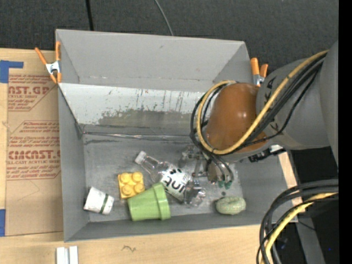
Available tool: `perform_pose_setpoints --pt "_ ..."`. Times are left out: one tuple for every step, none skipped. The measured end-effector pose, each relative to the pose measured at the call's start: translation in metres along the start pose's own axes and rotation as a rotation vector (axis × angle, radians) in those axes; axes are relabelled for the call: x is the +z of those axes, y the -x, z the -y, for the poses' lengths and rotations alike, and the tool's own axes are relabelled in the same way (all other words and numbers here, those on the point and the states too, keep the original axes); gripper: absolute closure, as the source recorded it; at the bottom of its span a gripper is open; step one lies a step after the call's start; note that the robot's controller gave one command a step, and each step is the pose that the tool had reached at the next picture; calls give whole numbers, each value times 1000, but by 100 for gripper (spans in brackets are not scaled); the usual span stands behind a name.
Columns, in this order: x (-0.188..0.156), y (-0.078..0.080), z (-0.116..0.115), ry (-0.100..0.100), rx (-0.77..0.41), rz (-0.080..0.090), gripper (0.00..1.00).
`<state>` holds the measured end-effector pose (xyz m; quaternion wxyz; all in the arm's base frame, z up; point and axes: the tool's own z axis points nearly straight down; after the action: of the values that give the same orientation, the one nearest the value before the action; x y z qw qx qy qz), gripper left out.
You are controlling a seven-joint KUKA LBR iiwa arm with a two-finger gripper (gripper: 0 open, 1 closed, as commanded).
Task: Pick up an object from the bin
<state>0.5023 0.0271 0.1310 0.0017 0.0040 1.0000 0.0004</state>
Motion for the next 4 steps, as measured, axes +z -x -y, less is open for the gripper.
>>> perform_pose_setpoints --pt "61 18 -12 0 40 0 0" --pt "55 -11 -14 1 17 22 100" --pt "55 -11 -14 1 17 22 100" --pt "53 -12 -14 1 17 15 100"
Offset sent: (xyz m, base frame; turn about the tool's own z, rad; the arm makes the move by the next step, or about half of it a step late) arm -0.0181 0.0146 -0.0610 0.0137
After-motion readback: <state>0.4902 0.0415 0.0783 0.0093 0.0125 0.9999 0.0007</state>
